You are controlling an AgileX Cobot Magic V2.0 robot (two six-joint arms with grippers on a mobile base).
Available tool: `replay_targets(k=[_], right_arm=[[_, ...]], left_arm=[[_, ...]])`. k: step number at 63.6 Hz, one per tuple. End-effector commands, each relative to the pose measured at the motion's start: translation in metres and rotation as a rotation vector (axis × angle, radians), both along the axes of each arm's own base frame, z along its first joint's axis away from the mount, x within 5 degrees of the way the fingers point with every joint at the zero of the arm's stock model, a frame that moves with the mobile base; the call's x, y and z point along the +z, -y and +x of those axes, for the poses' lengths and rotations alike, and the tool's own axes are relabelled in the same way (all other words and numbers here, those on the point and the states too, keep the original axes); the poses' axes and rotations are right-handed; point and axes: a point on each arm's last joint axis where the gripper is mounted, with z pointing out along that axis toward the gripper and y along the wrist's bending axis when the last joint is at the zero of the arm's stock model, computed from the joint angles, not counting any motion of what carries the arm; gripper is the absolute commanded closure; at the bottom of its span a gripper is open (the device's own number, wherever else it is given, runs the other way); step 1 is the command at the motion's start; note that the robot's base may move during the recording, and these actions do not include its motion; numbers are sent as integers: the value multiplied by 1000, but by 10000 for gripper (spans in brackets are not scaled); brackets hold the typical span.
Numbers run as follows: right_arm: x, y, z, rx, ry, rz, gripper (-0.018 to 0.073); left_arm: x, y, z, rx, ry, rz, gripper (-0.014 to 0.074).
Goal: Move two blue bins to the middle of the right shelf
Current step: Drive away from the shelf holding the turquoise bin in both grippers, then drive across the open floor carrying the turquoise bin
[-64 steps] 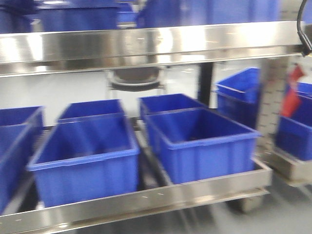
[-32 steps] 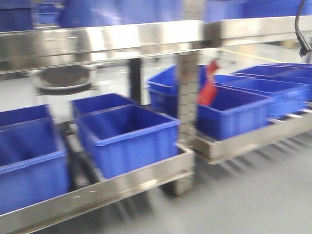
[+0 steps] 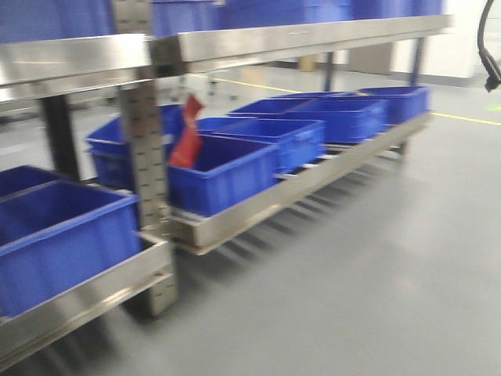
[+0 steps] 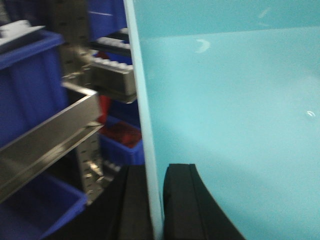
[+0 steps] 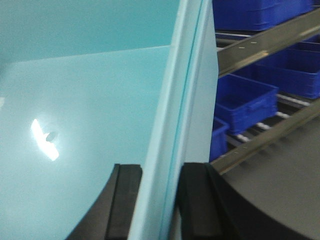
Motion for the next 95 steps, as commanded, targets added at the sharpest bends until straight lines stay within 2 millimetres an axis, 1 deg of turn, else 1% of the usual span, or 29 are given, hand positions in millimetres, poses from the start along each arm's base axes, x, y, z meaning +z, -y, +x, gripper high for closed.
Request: replay_targets(k=[1,81,95], right_arm=[[26,-2,-10,11,143,103,712],[26,-2,-10,11,143,103,712],[26,-2,-10,11,143,103,712]], left_arm=[[17,5,-8,-34,102,-55,707],[17,5,-8,-31,104,-49,707],[20,5,-8,-32,129,-51,707]])
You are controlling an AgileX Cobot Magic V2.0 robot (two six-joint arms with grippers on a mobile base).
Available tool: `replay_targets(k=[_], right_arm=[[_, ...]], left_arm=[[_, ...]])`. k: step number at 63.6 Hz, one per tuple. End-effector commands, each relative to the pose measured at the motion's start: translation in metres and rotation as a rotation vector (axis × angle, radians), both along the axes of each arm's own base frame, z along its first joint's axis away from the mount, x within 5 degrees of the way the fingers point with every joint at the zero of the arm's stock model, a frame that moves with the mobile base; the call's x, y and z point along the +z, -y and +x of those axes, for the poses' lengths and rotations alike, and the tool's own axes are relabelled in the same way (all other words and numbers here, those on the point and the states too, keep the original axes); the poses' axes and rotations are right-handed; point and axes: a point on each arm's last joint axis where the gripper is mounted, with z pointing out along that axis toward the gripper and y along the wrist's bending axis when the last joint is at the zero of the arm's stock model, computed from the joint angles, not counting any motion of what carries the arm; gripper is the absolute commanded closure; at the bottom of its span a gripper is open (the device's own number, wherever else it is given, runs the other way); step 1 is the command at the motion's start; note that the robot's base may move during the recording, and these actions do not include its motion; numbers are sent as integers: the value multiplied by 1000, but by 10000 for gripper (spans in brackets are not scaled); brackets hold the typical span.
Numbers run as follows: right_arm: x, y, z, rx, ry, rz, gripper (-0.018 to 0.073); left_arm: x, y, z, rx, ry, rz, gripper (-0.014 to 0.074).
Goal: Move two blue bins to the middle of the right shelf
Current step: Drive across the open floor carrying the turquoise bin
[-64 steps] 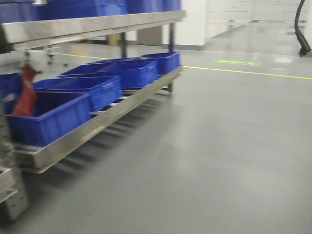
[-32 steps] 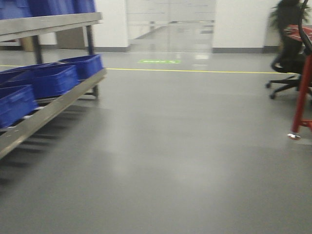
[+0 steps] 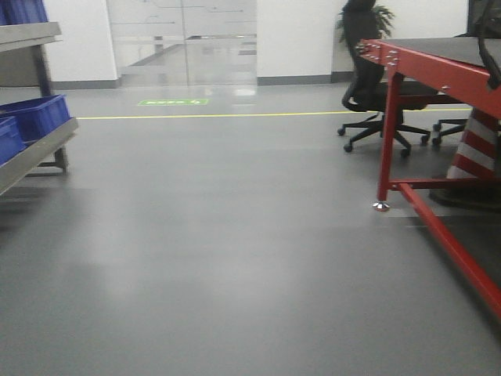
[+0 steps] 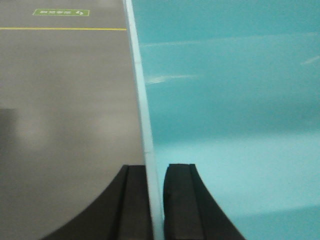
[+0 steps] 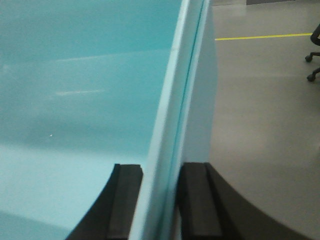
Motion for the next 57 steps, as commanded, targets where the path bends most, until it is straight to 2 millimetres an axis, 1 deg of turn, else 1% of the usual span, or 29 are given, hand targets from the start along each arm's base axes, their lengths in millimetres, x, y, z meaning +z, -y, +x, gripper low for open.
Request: replay_targets(k=[1,57], right_arm=[[26,-2,-10,12,142,104,712],[26,-2,-10,12,142,104,712]], left_arm=[[19,5,-8,-31,122,-48,707],[19,5,-8,-31,122,-48,707]])
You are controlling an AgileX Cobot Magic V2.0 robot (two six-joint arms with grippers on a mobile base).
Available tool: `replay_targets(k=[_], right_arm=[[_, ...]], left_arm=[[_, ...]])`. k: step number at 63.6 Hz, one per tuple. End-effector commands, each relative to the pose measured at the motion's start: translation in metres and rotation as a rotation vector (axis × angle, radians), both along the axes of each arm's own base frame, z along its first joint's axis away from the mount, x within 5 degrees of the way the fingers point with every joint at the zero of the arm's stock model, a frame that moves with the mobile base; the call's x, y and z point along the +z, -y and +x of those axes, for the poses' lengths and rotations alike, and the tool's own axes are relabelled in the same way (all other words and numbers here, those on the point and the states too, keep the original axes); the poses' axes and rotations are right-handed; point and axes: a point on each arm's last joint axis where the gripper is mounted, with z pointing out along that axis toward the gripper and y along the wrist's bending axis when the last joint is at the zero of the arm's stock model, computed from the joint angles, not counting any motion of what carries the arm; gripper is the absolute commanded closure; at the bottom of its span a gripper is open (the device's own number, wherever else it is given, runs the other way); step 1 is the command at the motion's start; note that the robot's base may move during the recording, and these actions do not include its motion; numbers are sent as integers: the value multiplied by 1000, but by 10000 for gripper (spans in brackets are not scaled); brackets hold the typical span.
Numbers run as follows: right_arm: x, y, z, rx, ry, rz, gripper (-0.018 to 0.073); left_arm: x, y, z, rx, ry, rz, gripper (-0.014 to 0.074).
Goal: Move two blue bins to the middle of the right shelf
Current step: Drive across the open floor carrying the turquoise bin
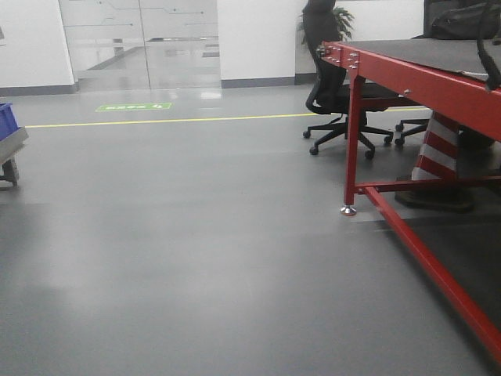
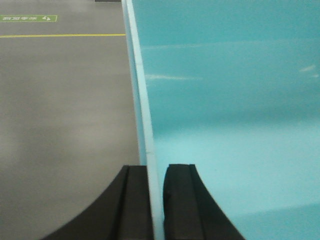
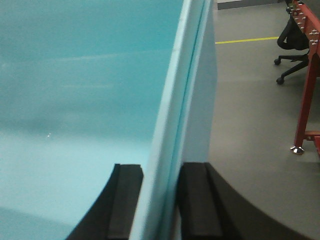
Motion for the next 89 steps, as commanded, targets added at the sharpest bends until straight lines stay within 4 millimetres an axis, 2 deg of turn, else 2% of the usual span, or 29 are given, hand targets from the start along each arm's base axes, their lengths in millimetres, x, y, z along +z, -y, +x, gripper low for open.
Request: replay_targets(k=[1,89], right_arm=[[26,-2,-11,13,141,108,712],[26,-2,-11,13,141,108,712]], left_arm=[[18,4,-8,-28,112,-39,707],[18,4,-8,-27,113,-37,707]])
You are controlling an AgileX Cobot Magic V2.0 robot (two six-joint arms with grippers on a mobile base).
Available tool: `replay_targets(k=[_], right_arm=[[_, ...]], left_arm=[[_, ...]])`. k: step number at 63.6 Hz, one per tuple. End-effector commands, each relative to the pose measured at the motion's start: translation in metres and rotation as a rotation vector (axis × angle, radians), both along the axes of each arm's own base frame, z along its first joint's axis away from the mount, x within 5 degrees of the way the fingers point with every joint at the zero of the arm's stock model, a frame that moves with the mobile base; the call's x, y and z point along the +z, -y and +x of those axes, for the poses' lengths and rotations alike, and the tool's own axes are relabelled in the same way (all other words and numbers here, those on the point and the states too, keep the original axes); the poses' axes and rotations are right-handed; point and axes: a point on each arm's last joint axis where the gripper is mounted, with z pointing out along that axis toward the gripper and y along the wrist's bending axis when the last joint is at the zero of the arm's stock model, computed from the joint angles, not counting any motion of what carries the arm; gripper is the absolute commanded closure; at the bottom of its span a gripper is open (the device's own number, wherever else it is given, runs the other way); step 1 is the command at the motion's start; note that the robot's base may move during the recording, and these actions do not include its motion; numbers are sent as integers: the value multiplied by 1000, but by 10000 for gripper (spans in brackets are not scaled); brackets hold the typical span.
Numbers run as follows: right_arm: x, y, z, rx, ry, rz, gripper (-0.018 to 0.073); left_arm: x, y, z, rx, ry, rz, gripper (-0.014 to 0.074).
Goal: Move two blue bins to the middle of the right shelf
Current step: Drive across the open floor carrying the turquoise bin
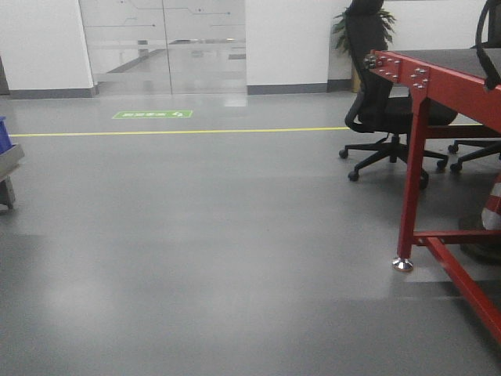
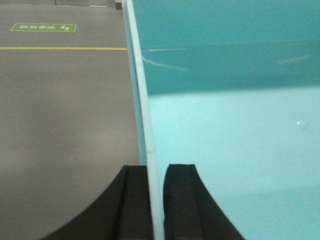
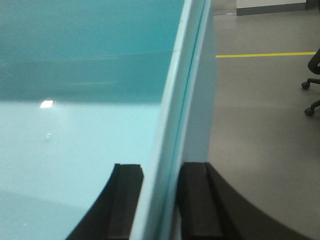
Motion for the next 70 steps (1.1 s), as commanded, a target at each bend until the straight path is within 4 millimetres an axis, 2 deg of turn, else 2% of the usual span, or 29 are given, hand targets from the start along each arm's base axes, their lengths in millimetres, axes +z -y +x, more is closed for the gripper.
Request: replay_targets(k=[1,70], right_arm=[[26,-2,-11,15,140,111,712],[26,-2,-11,15,140,111,712]], left_arm=[[18,4,-8,-27,111,-37,707],[18,4,-7,-24,113,-29,707]])
